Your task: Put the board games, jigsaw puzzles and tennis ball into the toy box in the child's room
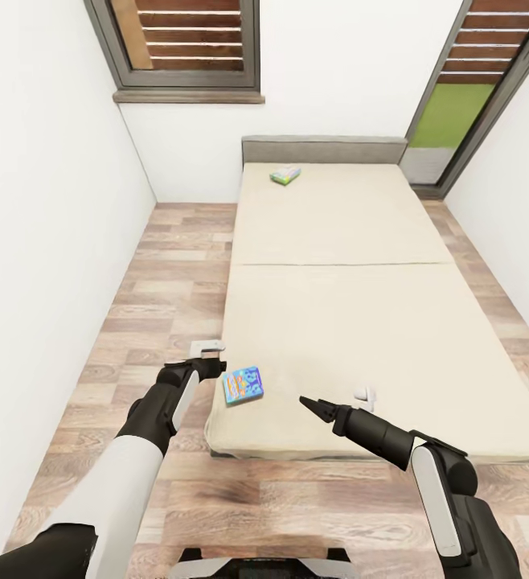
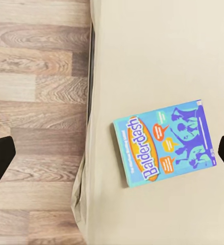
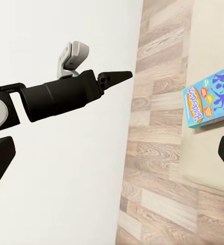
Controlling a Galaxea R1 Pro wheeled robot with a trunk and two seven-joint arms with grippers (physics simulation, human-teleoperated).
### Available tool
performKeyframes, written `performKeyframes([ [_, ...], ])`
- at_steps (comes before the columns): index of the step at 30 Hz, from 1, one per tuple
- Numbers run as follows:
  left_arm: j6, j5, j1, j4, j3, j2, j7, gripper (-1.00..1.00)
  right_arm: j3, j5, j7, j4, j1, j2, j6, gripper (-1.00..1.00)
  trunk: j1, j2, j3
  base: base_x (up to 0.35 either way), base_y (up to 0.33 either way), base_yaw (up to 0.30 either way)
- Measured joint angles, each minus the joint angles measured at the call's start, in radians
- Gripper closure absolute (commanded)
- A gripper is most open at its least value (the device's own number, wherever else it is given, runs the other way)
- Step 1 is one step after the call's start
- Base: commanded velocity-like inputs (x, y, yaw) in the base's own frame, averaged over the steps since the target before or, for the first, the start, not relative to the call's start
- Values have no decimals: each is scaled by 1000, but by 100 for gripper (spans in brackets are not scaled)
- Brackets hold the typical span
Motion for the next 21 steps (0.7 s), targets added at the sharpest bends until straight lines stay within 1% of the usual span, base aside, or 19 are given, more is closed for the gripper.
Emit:
performKeyframes([
  [21, 0, 1, 0, 0, -2, 1, -2, -100, 0, 2, -2, 2, 0, 1, -3, -100, 0, 0, -34, 0, 0, 0],
])
